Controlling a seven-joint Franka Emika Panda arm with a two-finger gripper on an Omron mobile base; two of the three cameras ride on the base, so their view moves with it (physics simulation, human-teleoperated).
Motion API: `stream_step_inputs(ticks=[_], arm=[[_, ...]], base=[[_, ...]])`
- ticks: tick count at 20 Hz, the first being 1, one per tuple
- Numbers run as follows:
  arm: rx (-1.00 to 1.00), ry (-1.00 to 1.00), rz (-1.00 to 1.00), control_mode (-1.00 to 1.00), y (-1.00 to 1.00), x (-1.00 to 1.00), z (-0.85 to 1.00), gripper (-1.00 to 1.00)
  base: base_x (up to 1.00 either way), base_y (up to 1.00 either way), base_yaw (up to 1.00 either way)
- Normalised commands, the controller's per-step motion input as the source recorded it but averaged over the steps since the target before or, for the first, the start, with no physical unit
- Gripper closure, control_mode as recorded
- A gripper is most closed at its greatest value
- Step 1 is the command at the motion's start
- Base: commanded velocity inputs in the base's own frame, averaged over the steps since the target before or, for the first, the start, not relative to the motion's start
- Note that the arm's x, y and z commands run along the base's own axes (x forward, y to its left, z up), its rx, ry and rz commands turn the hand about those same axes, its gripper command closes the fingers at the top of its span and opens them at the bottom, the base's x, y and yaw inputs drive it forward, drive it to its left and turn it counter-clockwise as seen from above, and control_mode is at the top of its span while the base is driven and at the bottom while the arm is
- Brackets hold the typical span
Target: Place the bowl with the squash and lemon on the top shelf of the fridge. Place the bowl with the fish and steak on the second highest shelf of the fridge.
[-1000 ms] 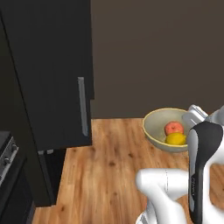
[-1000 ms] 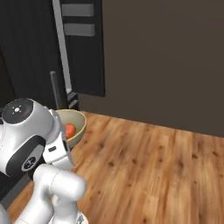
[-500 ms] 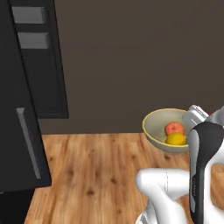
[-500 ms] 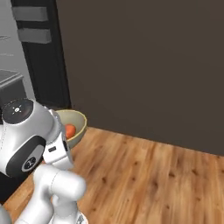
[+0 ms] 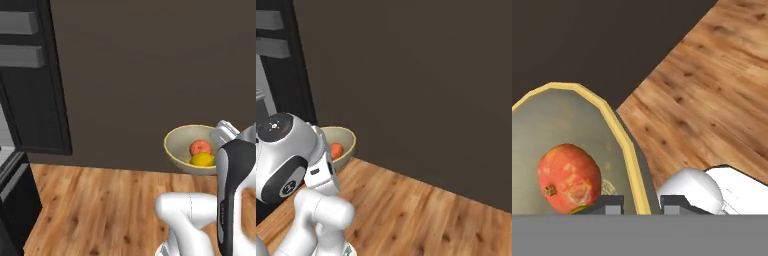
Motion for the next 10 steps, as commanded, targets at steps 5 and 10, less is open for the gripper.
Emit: stream_step_inputs(ticks=[5,10], arm=[[0.0,0.0,0.0,1.0,0.0,0.0,0.0,1.0],[0.0,0.0,0.0,1.0,0.0,0.0,0.0,1.0]], base=[[0.39,-0.08,0.96],[0.36,-0.06,0.98]])
